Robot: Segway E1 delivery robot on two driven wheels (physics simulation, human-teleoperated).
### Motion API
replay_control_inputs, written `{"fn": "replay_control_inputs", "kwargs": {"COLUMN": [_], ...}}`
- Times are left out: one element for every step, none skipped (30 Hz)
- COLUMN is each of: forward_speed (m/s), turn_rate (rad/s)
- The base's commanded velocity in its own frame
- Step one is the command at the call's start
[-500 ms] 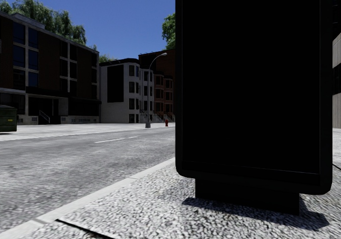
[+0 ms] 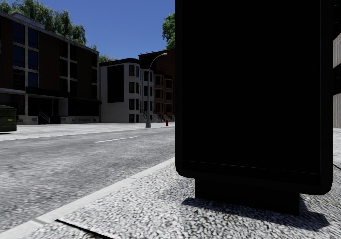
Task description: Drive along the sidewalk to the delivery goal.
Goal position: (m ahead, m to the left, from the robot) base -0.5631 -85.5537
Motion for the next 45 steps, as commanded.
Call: {"fn": "replay_control_inputs", "kwargs": {"forward_speed": [0.00, 0.00, 0.00, 0.00, 0.00, 0.00, 0.00, 0.00, 0.00, 0.00, 0.00, 0.00, 0.00, 0.00, 0.00, -0.01, -0.01, -0.41, -0.77, -0.77, -0.88, -0.91, -0.91, -0.91, -0.91, -0.89, -0.88, -0.88, -0.88, -0.87, -0.86, -0.86, -0.84, -0.79, -0.77, -0.77, -0.77, -0.76, -0.76, -0.76, -0.76, -0.75, -0.75, -0.72, -0.63], "turn_rate": [0.00, 0.00, 0.00, 0.00, 0.00, 0.00, 0.00, 0.00, 0.00, 0.00, 0.00, 0.00, 0.00, 0.00, 0.00, 0.00, 0.00, -0.32, -0.52, -0.52, -0.60, -0.62, -0.63, -0.63, -0.63, -0.63, -0.63, -0.63, -0.63, -0.63, -0.63, -0.63, -0.63, -0.63, -0.63, -0.63, -0.63, -0.63, -0.63, -0.63, -0.63, -0.63, -0.63, -0.63, -0.62]}}
